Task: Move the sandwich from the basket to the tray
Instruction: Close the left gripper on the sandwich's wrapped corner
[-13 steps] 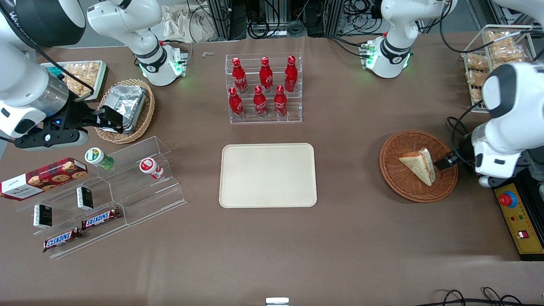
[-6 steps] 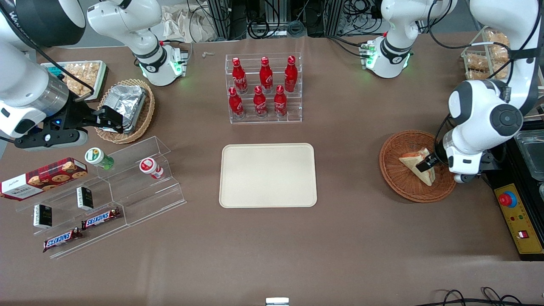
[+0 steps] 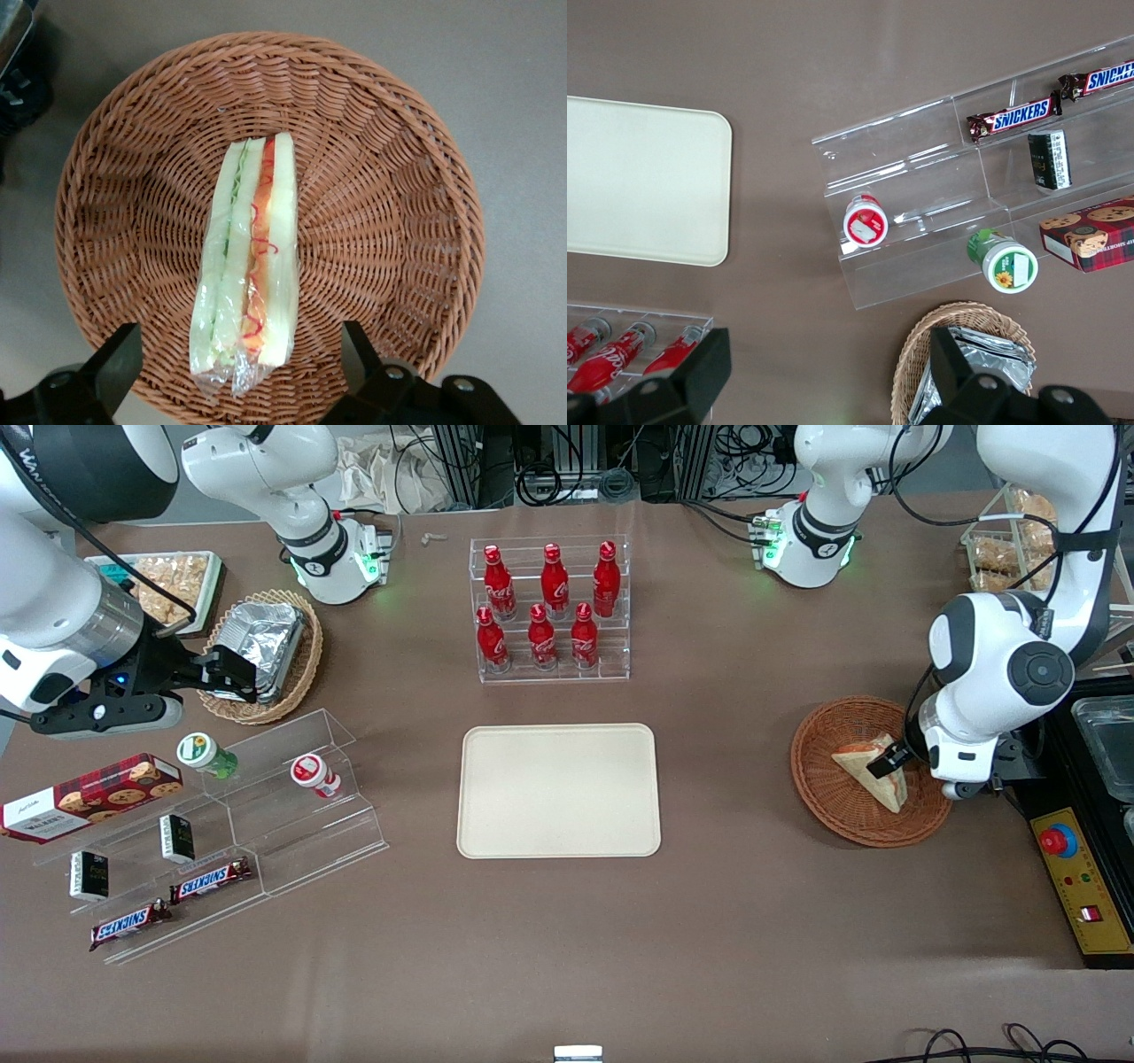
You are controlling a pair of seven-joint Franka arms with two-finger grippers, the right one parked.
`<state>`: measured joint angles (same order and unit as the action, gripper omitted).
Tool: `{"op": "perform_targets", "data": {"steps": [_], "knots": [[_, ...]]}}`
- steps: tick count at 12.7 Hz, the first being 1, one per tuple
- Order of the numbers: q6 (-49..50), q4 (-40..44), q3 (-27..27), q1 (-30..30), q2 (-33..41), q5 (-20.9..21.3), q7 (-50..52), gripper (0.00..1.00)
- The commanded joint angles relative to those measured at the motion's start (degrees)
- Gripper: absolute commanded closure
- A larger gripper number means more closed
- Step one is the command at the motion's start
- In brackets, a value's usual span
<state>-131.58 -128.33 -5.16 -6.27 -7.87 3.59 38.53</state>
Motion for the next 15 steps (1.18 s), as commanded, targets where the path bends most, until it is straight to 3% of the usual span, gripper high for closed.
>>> {"op": "perform_targets", "data": {"steps": [1, 14, 15], "knots": [[-3.06, -1.66, -0.38, -0.50, -0.04, 1.51, 1.28, 0.00], [-7.28, -1.66, -0.47, -0.58, -6.63, 4.23, 1.11, 0.01], [-7.28, -1.66, -0.47, -0.58, -6.55, 4.23, 1.11, 0.22]]}}
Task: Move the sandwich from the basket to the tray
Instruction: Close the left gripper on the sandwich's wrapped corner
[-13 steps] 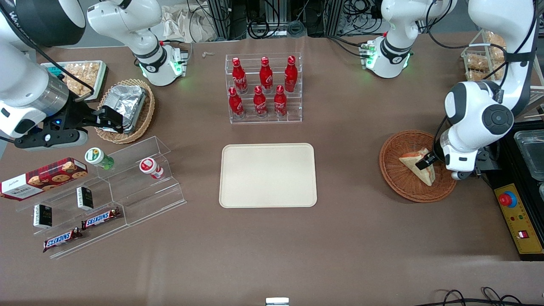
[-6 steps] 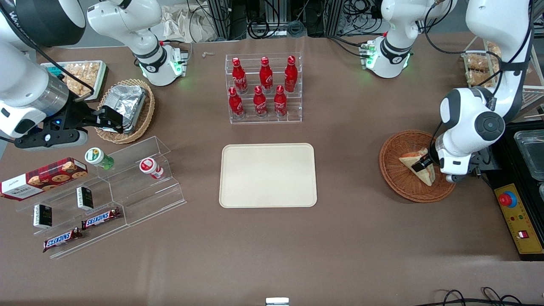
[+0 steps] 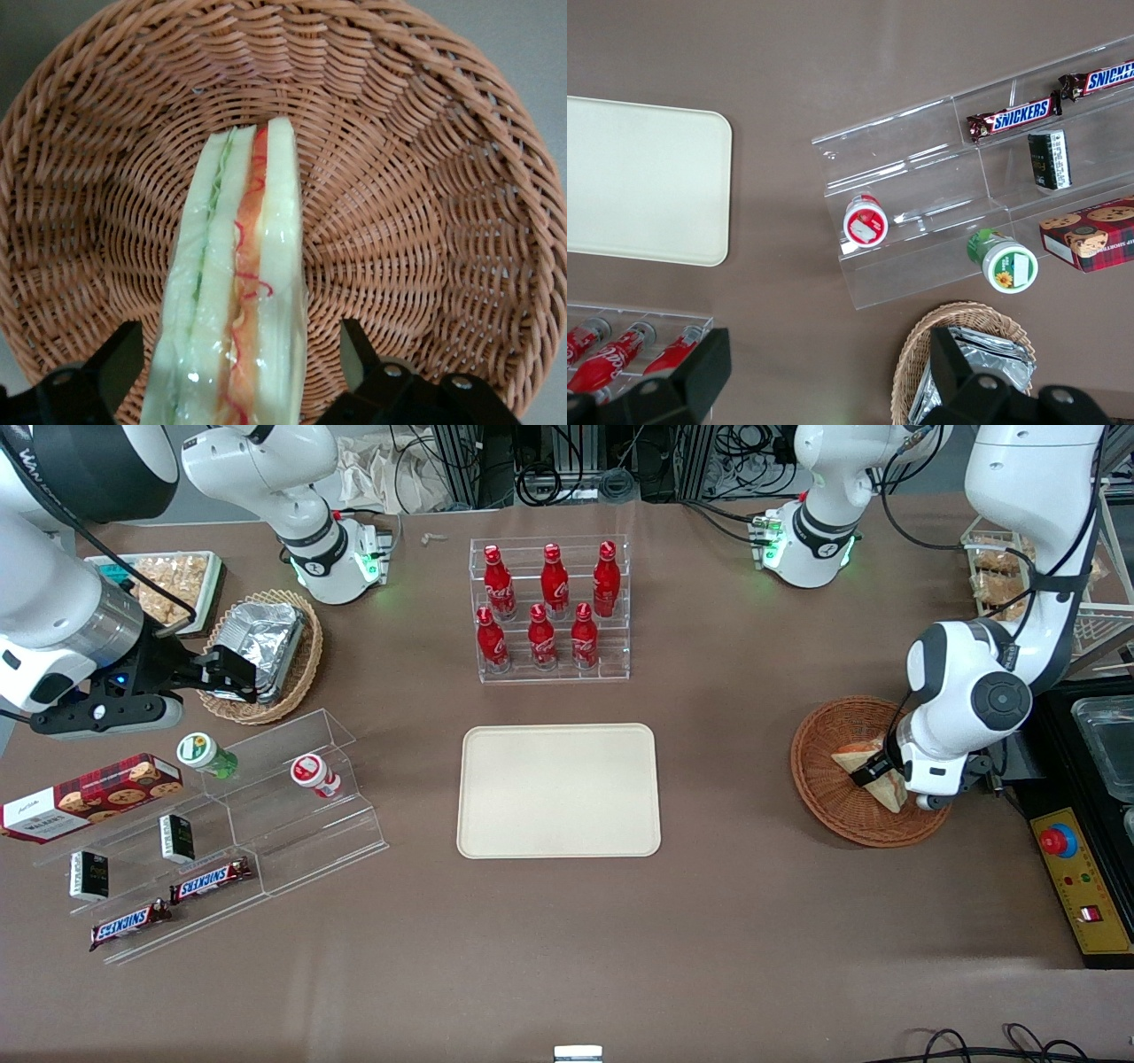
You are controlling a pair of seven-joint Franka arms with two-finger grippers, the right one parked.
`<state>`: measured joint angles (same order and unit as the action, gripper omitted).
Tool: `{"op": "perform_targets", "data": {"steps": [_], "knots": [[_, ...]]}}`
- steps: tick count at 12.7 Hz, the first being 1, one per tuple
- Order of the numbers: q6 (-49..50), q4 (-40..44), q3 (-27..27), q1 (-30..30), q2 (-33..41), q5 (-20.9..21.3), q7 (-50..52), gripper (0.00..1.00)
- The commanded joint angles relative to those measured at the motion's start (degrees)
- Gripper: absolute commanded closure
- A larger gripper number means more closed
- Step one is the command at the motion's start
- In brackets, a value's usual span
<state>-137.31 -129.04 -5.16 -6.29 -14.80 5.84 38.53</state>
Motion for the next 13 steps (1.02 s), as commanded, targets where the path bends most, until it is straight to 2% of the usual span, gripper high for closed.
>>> {"op": "perform_targets", "data": {"steps": [1, 2, 3, 8, 13], "knots": [[-1.56, -0.87, -0.46, -0.57, 0.38, 1.89, 1.20, 0.60], [-1.47, -0.87, -0.38, -0.57, 0.47, 1.89, 1.28, 0.85], [-1.47, -0.69, -0.46, -0.57, 0.65, 1.89, 1.46, 0.91], [0.02, 0.80, -0.46, -0.57, 2.75, 1.89, 2.43, 0.90], [23.80, 18.25, -0.99, -0.22, 3.11, 1.54, 4.09, 0.90]]}}
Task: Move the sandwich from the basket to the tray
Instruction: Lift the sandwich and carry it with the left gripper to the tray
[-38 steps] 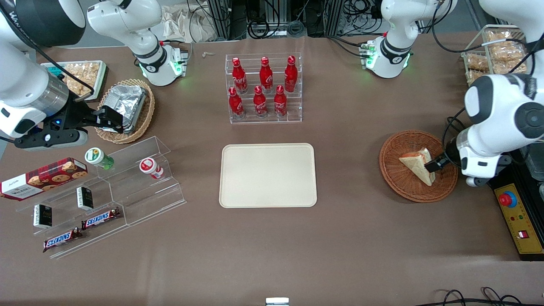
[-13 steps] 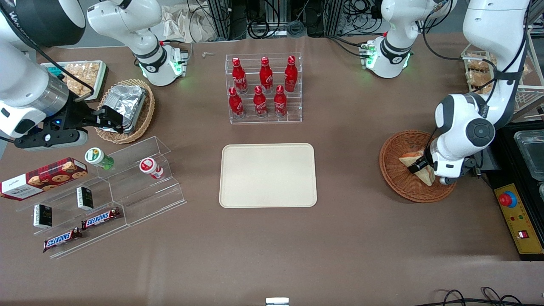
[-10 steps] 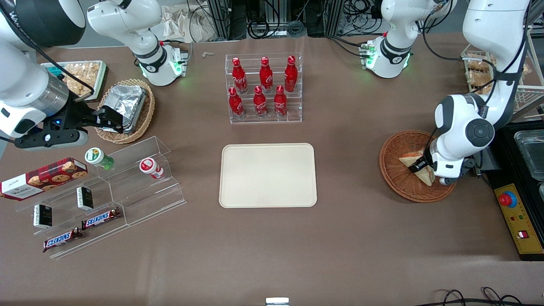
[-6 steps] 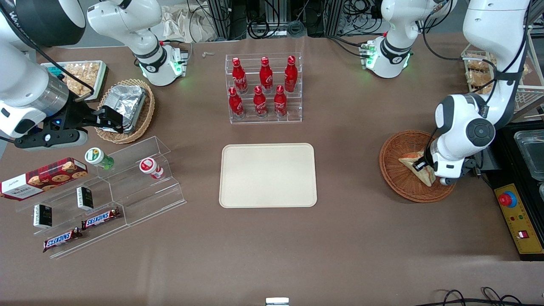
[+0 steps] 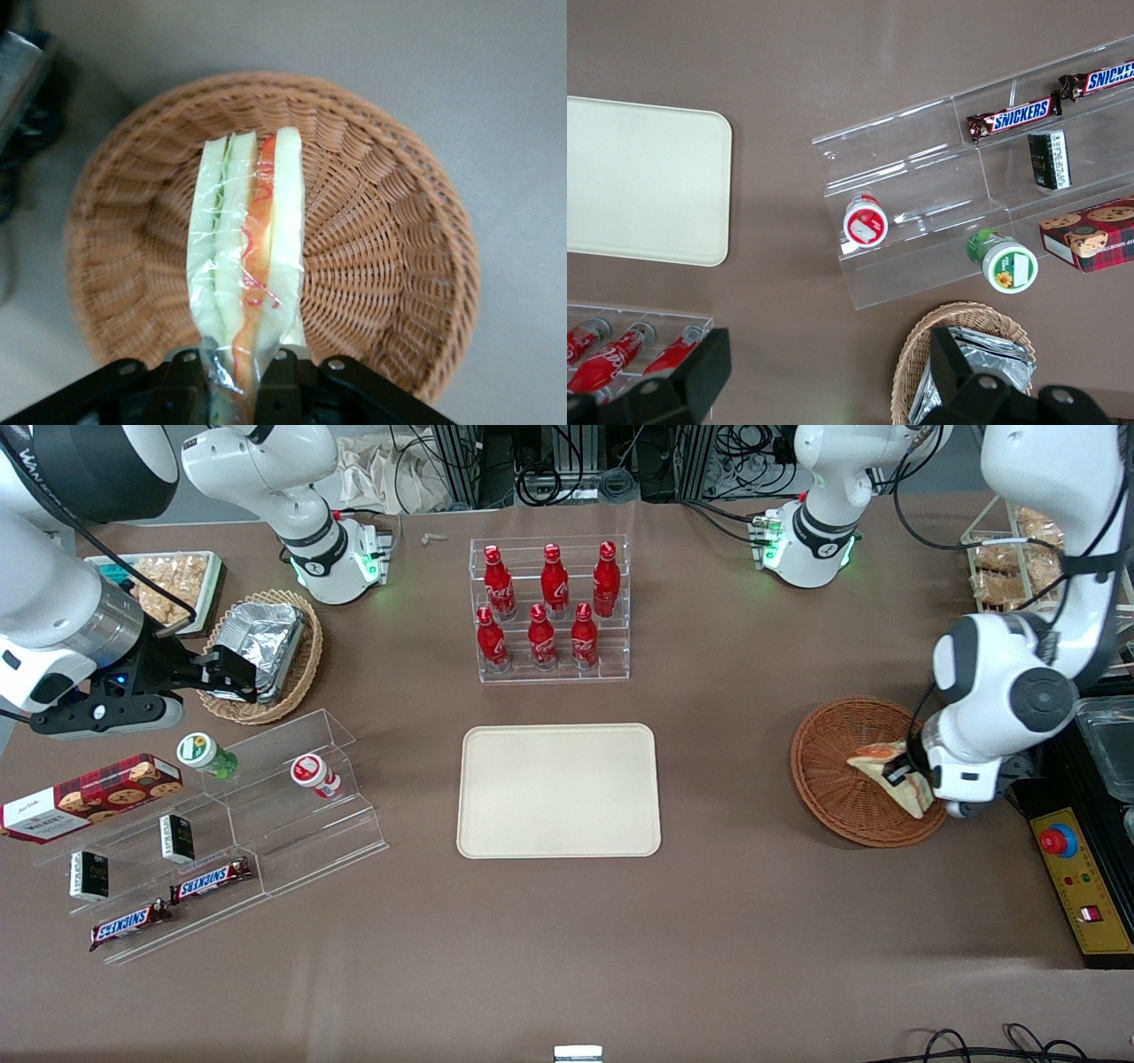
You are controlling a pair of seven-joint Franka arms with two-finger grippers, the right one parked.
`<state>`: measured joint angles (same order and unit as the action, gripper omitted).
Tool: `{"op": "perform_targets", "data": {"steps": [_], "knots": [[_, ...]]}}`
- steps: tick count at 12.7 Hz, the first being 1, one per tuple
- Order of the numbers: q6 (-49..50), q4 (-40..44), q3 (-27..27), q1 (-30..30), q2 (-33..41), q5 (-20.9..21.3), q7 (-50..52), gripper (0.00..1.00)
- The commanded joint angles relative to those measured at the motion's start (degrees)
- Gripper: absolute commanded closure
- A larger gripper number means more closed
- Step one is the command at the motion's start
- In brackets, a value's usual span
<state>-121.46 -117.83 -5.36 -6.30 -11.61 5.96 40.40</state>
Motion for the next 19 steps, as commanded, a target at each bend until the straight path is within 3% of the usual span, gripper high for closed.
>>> {"op": "perform_targets", "data": {"steps": [1, 5, 8, 10, 14, 19], "knots": [[11.82, 10.83, -1.75, -0.03, -0.25, 1.16, 2.31, 0.89], [19.06, 21.66, -8.86, -0.12, -0.69, 0.11, 2.31, 0.89], [19.15, 22.38, -14.75, -0.03, -0.78, -4.19, 2.40, 0.88], [19.06, 22.12, -20.02, 0.06, -2.97, -3.59, 3.79, 0.83], [13.73, 21.94, -28.90, 0.84, -10.34, -2.54, 5.21, 0.83], [3.00, 21.94, -29.53, 7.87, -20.89, 9.92, 12.56, 0.78]]}}
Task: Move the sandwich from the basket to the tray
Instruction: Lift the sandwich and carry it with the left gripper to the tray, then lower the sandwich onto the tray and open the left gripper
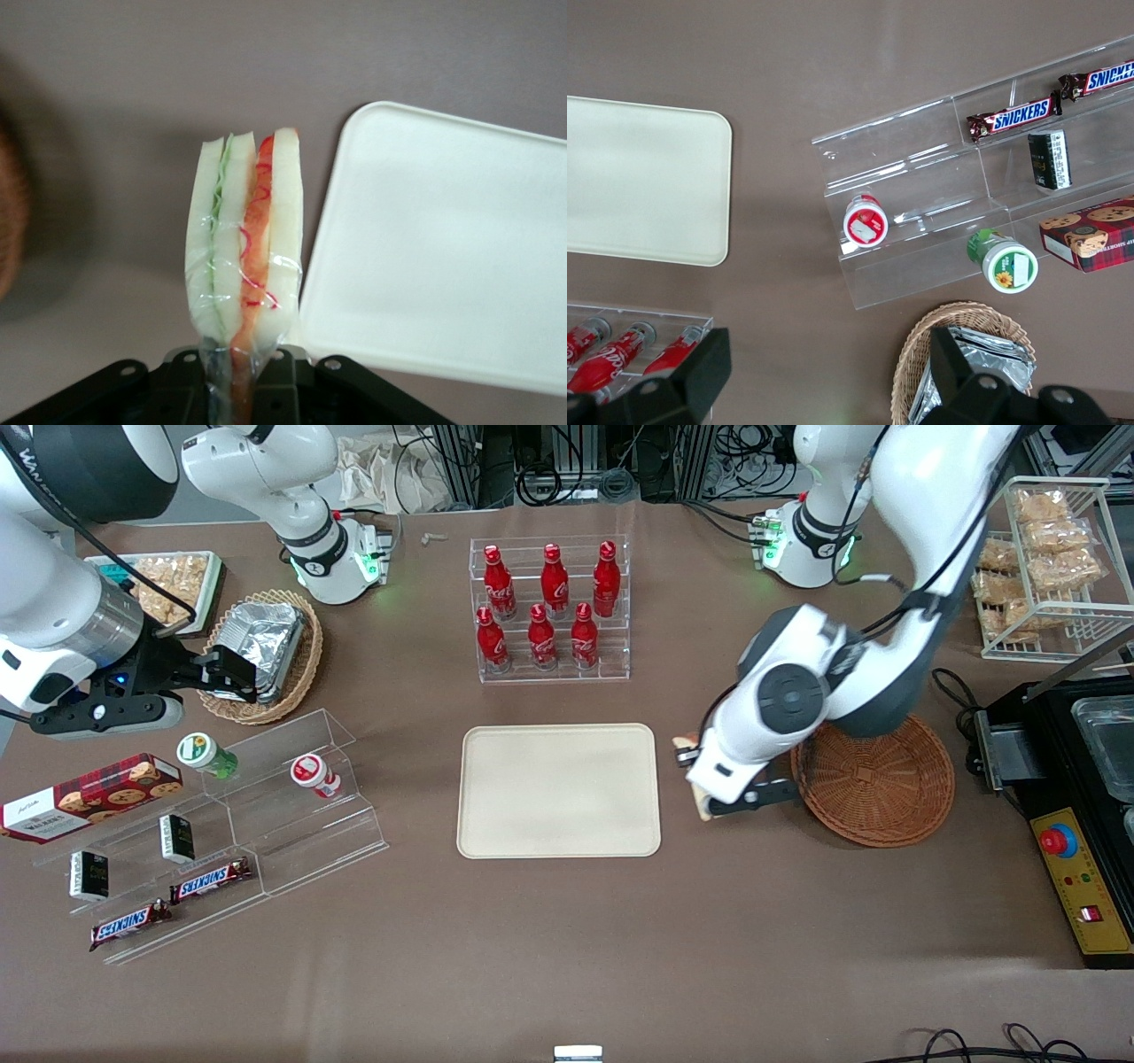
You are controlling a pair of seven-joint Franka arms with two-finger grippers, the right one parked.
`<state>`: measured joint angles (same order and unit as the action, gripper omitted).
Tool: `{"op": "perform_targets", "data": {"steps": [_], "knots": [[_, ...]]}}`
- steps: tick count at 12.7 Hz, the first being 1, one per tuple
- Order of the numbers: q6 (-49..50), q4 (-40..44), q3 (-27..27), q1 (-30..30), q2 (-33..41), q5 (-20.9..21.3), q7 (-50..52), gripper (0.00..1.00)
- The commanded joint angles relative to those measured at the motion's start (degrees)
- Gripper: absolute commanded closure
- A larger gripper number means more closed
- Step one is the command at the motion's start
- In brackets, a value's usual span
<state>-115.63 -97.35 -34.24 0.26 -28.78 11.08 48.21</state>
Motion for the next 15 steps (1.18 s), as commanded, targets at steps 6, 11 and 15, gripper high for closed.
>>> {"op": "perform_targets", "data": {"steps": [6, 11, 15], "knots": [[-6.09, 1.55, -6.09, 2.99, -13.05, 23.36, 18.05, 0.81], [-7.76, 1.64, -7.24, 3.96, -13.50, 23.99, 17.18, 0.83], [-7.59, 1.46, -8.21, 4.49, -14.81, 27.58, 17.00, 0.79]]}}
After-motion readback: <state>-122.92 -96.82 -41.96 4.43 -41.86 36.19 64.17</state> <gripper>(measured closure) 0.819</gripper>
